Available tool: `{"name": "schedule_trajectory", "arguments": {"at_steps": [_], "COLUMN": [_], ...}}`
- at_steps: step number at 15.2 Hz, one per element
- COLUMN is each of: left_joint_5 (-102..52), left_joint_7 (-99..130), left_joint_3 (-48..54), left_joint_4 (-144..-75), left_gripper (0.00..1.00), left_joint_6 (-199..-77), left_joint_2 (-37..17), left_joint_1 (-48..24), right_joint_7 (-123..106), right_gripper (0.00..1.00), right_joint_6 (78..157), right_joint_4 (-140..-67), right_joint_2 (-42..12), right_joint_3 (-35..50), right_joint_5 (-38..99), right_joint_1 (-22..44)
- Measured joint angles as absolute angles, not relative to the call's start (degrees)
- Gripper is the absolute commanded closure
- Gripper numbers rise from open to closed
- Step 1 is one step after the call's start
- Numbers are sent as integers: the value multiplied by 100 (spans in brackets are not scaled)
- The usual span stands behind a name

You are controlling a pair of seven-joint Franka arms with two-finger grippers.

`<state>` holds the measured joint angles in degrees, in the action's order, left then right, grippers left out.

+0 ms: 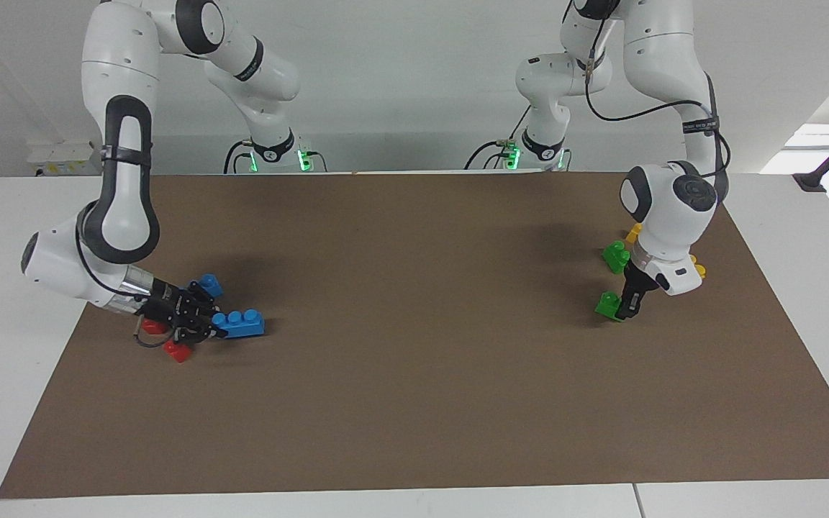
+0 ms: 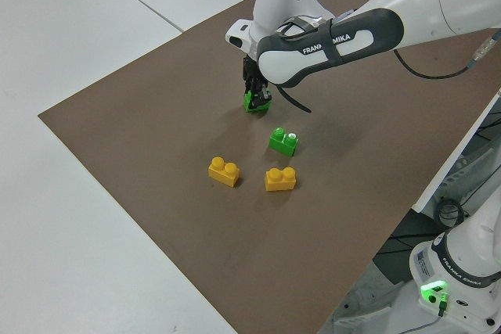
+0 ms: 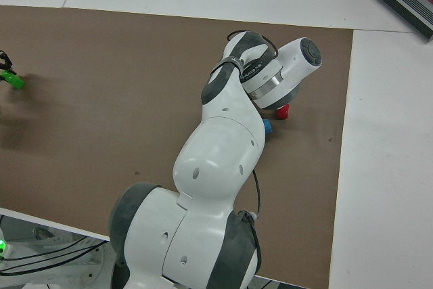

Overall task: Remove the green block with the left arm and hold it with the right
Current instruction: 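Carry the green with the left gripper while the right gripper carries the blue, then lower the green with the left gripper while the right gripper lowers the blue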

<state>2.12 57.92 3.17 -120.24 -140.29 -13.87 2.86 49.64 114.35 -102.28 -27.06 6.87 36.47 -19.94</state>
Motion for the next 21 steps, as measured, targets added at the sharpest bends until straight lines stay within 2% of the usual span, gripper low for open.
{"name": "schedule_trajectory", "arguments": {"at_steps": [12, 13, 14, 16, 17, 21], "left_joint_5": [210, 210, 210, 210, 210, 210], "left_joint_7": [5045, 4988, 4933, 4880, 4869, 4846], "left_joint_3": [315, 318, 317, 318, 318, 320], "left_joint_4": [-11828, -11791, -11758, -11714, -11712, -11712], "left_gripper": [100, 100, 100, 100, 100, 100], "left_joint_6": [-14190, -14192, -14196, -14227, -14257, -14328], "left_joint_2": [-1571, -1599, -1625, -1664, -1671, -1686], "left_joint_1": [601, 636, 661, 684, 687, 688], "right_joint_7": [4702, 4702, 4702, 4701, 4701, 4699], "right_gripper": [100, 96, 81, 66, 55, 23], "right_joint_6": [11545, 11545, 11545, 11545, 11545, 11545], "right_joint_4": [-10265, -10265, -10266, -10269, -10271, -10272], "right_joint_2": [-2759, -2759, -2759, -2759, -2759, -2759], "right_joint_3": [684, 687, 690, 695, 696, 696], "right_joint_5": [3643, 3643, 3643, 3643, 3643, 3643], "right_joint_1": [-2139, -2138, -2138, -2137, -2137, -2137]}}
